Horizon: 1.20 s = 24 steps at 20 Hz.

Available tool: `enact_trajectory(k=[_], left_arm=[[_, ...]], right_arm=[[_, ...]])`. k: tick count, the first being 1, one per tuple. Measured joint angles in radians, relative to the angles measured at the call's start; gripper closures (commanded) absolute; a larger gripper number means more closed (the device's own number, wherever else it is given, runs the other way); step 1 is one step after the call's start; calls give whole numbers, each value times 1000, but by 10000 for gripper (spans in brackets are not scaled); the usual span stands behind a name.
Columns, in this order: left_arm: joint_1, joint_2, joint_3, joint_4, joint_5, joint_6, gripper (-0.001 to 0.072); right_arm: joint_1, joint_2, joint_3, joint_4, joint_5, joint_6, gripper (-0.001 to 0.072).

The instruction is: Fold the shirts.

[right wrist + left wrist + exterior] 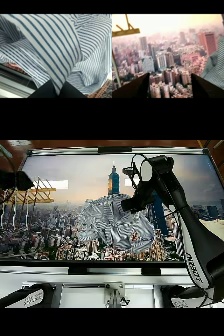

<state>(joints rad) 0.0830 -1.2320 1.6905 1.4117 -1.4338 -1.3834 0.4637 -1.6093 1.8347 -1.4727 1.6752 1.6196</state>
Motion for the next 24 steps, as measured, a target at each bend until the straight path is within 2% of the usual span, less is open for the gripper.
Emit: enact_trajectory(k=[1, 4, 5, 6, 7, 12, 14, 18, 24], left_arm=[[22, 8, -40, 28, -16, -2, 232], [43, 53, -208, 106, 6, -20, 241], [43, 80, -280, 137, 41, -36, 232], [41, 109, -359, 167, 84, -56, 135], [39, 136, -431, 188, 122, -75, 70], [19, 243, -726, 246, 319, -152, 72], [19, 254, -777, 294, 371, -178, 106], [71, 245, -819, 390, 433, -220, 106], [178, 140, -836, 426, 514, -210, 114]], right_arm=[[0, 0, 0, 0, 0, 0, 641], [0, 0, 0, 0, 0, -4, 640], [0, 0, 0, 0, 1, -4, 640], [0, 0, 0, 0, 2, -4, 640], [0, 0, 0, 0, 2, -4, 641], [0, 0, 0, -1, 7, 19, 640], [0, 0, 0, -1, 7, 32, 640], [0, 0, 0, -1, 8, 48, 640], [0, 0, 0, -1, 7, 64, 640]])
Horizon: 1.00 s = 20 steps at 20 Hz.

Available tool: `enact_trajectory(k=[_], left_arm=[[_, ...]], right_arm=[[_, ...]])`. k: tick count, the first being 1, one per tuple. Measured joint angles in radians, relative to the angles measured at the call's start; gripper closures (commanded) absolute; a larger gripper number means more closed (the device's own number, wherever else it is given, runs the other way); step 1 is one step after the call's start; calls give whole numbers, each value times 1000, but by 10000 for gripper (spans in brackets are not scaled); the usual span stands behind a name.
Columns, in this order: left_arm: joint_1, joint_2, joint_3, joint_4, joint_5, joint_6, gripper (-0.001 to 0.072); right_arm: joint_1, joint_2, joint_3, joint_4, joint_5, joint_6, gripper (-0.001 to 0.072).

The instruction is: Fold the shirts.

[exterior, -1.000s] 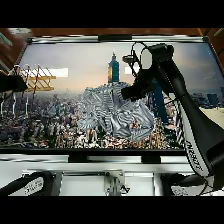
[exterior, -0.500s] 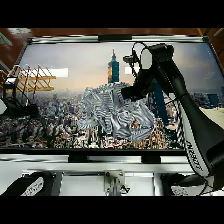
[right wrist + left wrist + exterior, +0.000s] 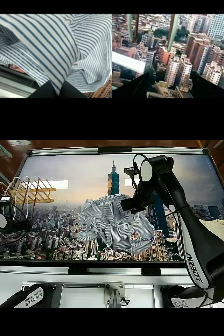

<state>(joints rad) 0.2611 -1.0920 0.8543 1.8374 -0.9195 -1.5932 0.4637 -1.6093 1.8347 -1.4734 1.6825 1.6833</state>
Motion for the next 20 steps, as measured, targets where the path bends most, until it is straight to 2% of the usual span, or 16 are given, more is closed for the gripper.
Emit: enact_trajectory(k=[1, 2, 7, 15, 16, 18, 20], left_arm=[[8, -23, 0, 4, 15, 2, 196], [14, -48, 0, 6, 33, 3, 241], [34, -158, 5, 9, 111, -1, 240], [77, -291, 56, 2, 162, -30, 246], [79, -305, 61, 1, 166, -31, 295], [80, -327, 71, -2, 173, -31, 318], [81, -346, 78, -3, 180, -31, 381]], right_arm=[[0, 0, 0, 0, 0, 0, 640], [0, 0, 0, 0, 0, 2, 640], [0, 0, 0, 1, 8, 5, 640], [0, 0, 0, 2, 10, 6, 640], [0, 0, 0, 2, 11, 6, 640], [0, 0, 0, 2, 11, 6, 640], [0, 0, 0, 2, 11, 6, 640]])
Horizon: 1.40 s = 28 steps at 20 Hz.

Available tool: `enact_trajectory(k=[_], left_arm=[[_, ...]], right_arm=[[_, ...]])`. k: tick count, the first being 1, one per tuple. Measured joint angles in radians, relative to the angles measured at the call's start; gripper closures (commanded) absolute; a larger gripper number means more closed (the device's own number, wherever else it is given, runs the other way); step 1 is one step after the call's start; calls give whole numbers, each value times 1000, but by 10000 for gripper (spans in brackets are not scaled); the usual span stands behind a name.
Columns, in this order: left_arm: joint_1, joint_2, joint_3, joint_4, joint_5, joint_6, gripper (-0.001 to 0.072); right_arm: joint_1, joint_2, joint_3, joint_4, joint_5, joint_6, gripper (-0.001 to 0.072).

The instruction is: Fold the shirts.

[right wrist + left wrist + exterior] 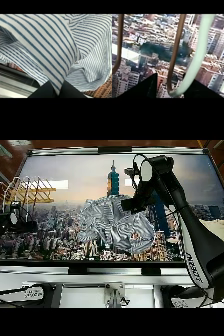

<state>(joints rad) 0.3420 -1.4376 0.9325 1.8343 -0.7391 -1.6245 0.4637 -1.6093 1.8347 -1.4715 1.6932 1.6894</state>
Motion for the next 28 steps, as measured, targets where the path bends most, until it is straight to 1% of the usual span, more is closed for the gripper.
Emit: enact_trajectory(k=[1, 4, 6, 10, 14, 17, 25, 28], left_arm=[[1, -8, 2, 0, 5, 0, 410], [2, -27, 6, 0, 16, 0, 533], [1, -33, 8, 4, 23, 9, 647], [0, -39, 37, -10, 16, 8, 650], [-16, -34, 89, -18, 5, 39, 650], [-32, -19, 115, -19, -3, 45, 651], [-100, -12, 132, -90, -16, 109, 651], [-117, -12, 133, -103, -56, 155, 651]], right_arm=[[0, 0, 0, 0, 0, 0, 640], [0, 0, 0, 0, 0, 0, 640], [0, 0, 0, 0, 0, 0, 640], [0, 0, 0, 0, 0, 0, 640], [0, 0, 0, 0, 0, 0, 640], [0, 0, 0, -1, 0, 0, 640], [0, 0, 0, -11, 0, -1, 640], [0, 0, 0, -13, 0, -3, 640]])
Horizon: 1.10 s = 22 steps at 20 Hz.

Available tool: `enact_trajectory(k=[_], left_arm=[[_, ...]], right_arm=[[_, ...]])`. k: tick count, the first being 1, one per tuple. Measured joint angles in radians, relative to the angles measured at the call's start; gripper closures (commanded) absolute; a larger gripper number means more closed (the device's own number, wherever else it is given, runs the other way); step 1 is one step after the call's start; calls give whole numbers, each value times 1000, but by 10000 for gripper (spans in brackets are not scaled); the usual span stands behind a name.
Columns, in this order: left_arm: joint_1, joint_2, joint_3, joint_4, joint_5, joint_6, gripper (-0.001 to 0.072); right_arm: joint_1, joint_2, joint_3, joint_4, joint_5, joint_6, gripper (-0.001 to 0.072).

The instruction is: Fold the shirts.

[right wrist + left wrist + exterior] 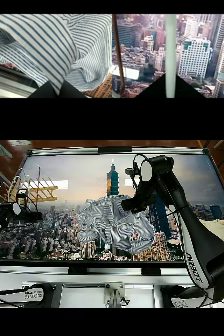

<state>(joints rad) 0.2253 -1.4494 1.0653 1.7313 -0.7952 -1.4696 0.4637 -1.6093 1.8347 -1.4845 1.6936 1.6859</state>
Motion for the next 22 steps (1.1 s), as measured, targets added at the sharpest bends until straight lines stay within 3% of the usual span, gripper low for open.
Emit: enact_trajectory(k=[8, 16, 22], left_arm=[[8, 60, 5, -3, -57, 44, 653], [11, 303, 24, -1, -122, -10, 652], [-243, 592, 0, -103, -293, 53, 653]], right_arm=[[0, 0, 0, -3, 0, -4, 640], [0, 0, 59, -82, 64, -5, 641], [0, 0, 133, -202, 130, -26, 641]])
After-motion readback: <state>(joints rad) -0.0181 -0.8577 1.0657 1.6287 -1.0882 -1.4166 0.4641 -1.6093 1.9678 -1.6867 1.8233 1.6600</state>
